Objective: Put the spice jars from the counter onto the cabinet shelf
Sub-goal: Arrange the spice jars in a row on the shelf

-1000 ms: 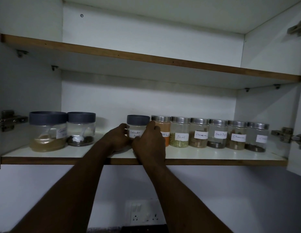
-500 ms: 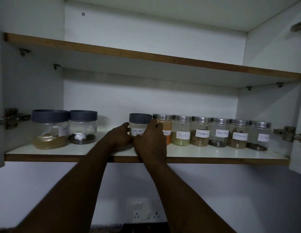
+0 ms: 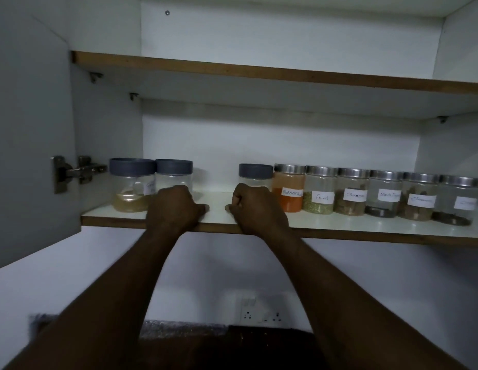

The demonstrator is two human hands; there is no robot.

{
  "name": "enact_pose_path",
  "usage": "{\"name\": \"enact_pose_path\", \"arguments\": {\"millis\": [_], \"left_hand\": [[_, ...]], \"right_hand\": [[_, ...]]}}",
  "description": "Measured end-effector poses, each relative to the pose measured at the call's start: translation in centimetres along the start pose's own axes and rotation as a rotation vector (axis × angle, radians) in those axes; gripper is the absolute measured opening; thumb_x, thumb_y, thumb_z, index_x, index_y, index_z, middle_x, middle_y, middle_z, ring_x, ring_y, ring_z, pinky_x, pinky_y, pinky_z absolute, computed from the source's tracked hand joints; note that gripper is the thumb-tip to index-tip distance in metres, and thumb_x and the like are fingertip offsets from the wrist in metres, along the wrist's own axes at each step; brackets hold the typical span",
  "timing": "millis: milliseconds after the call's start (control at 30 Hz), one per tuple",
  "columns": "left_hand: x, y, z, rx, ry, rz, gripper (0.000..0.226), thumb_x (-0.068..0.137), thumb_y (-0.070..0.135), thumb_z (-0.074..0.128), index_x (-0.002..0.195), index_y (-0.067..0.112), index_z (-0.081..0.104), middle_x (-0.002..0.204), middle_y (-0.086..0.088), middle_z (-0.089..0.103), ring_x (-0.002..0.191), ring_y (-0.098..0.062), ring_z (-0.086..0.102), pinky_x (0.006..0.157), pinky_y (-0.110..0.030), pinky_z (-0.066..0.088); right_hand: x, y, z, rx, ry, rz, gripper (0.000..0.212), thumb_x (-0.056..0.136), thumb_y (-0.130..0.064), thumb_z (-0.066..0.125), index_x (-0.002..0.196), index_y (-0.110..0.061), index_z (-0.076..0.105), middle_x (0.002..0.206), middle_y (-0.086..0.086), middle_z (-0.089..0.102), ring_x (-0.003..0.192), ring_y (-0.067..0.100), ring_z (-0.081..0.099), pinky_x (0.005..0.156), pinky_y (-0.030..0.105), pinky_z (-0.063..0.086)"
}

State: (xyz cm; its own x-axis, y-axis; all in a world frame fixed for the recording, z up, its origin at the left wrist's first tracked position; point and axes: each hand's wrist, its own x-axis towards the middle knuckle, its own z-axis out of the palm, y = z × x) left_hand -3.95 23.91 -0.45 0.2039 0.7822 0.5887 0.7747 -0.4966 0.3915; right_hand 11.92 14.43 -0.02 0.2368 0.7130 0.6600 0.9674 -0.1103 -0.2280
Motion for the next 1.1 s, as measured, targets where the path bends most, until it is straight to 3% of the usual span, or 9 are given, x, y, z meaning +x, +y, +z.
{"name": "enact_pose_path", "arguments": {"millis": [100, 167, 267, 400, 567, 667, 800, 967, 1100], "left_hand": [[-0.2, -2.7, -1.2, -0.002, 0.046, -0.057, 0.042, 0.079, 0.056, 0.076, 0.078, 0.014, 0.066, 0.075, -0.004, 0.065, 0.072, -0.021, 0.057, 0.069, -0.031, 0.045], [-0.3, -3.2, -1.4, -0.007, 0.078, -0.071, 0.042, 0.079, 0.054, 0.078, 0.079, 0.013, 0.066, 0.074, -0.004, 0.065, 0.068, -0.020, 0.055, 0.063, -0.028, 0.039], [-0.6, -3.2, -1.4, -0.031, 0.165, -0.070, 0.041, 0.077, 0.049, 0.081, 0.082, 0.011, 0.067, 0.076, -0.005, 0.065, 0.066, -0.018, 0.051, 0.062, -0.027, 0.036], [-0.5, -3.1, -1.6, -0.149, 0.193, -0.131, 0.050, 0.075, 0.034, 0.084, 0.107, 0.004, 0.060, 0.102, -0.015, 0.069, 0.092, -0.031, 0.067, 0.071, -0.031, 0.045], [0.3, -3.4, -1.5, -0.155, 0.093, -0.196, 0.066, 0.078, 0.042, 0.082, 0.124, 0.006, 0.049, 0.116, -0.016, 0.066, 0.106, -0.035, 0.064, 0.083, -0.038, 0.047], [1.3, -3.7, -1.4, -0.155, -0.001, -0.195, 0.070, 0.079, 0.049, 0.078, 0.127, 0.010, 0.046, 0.121, -0.015, 0.064, 0.112, -0.036, 0.061, 0.082, -0.037, 0.042], [2.7, -4.4, -1.5, -0.213, -0.129, -0.181, 0.073, 0.073, 0.051, 0.082, 0.127, 0.012, 0.051, 0.119, -0.010, 0.065, 0.109, -0.032, 0.060, 0.086, -0.037, 0.044], [3.1, -4.6, -0.9, -0.164, -0.128, -0.160, 0.073, 0.073, 0.058, 0.081, 0.127, 0.015, 0.056, 0.120, -0.007, 0.066, 0.107, -0.028, 0.061, 0.080, -0.035, 0.042], [3.1, -4.5, -0.7, -0.120, -0.125, -0.115, 0.068, 0.076, 0.059, 0.078, 0.127, 0.020, 0.058, 0.120, -0.006, 0.069, 0.104, -0.026, 0.062, 0.080, -0.034, 0.044]], "right_hand": [[0.9, -1.7, 1.0, 0.062, -0.110, -0.029, 0.016, 0.089, -0.037, 0.073, 0.089, -0.023, 0.064, 0.091, -0.001, 0.070, 0.089, 0.020, 0.064, 0.077, 0.035, 0.054], [1.5, -3.2, 2.1, 0.106, -0.143, -0.045, 0.021, 0.089, -0.037, 0.074, 0.100, -0.023, 0.063, 0.099, 0.002, 0.070, 0.094, 0.021, 0.064, 0.076, 0.032, 0.051], [2.5, -5.4, 3.6, 0.185, -0.168, -0.045, 0.052, 0.086, -0.036, 0.077, 0.128, -0.018, 0.052, 0.119, 0.007, 0.067, 0.107, 0.025, 0.062, 0.085, 0.033, 0.049], [3.6, -7.0, 4.6, 0.214, -0.209, -0.016, 0.070, 0.087, -0.028, 0.074, 0.145, -0.010, 0.038, 0.137, 0.014, 0.059, 0.121, 0.032, 0.059, 0.093, 0.037, 0.048], [4.6, -7.3, 4.5, 0.325, -0.332, 0.036, 0.090, 0.090, -0.030, 0.070, 0.160, -0.018, 0.014, 0.151, 0.010, 0.050, 0.131, 0.033, 0.054, 0.103, 0.040, 0.046], [4.5, -6.8, 4.5, 0.468, -0.305, 0.061, 0.094, 0.086, -0.020, 0.073, 0.161, -0.020, 0.015, 0.149, 0.003, 0.053, 0.133, 0.028, 0.052, 0.098, 0.029, 0.041], [4.3, -6.0, 4.6, 0.564, -0.088, 0.172, 0.082, 0.076, -0.017, 0.081, 0.146, -0.019, 0.038, 0.117, -0.002, 0.068, 0.115, 0.021, 0.063, 0.080, 0.022, 0.041], [4.8, -6.0, 4.6, 0.536, -0.159, 0.222, 0.094, 0.078, -0.021, 0.079, 0.155, -0.016, 0.025, 0.148, 0.011, 0.052, 0.132, 0.031, 0.052, 0.096, 0.033, 0.044], [4.5, -6.2, 4.5, 0.547, -0.184, 0.168, 0.086, 0.080, -0.023, 0.079, 0.152, -0.018, 0.032, 0.142, 0.009, 0.058, 0.128, 0.030, 0.057, 0.093, 0.031, 0.044]]}}
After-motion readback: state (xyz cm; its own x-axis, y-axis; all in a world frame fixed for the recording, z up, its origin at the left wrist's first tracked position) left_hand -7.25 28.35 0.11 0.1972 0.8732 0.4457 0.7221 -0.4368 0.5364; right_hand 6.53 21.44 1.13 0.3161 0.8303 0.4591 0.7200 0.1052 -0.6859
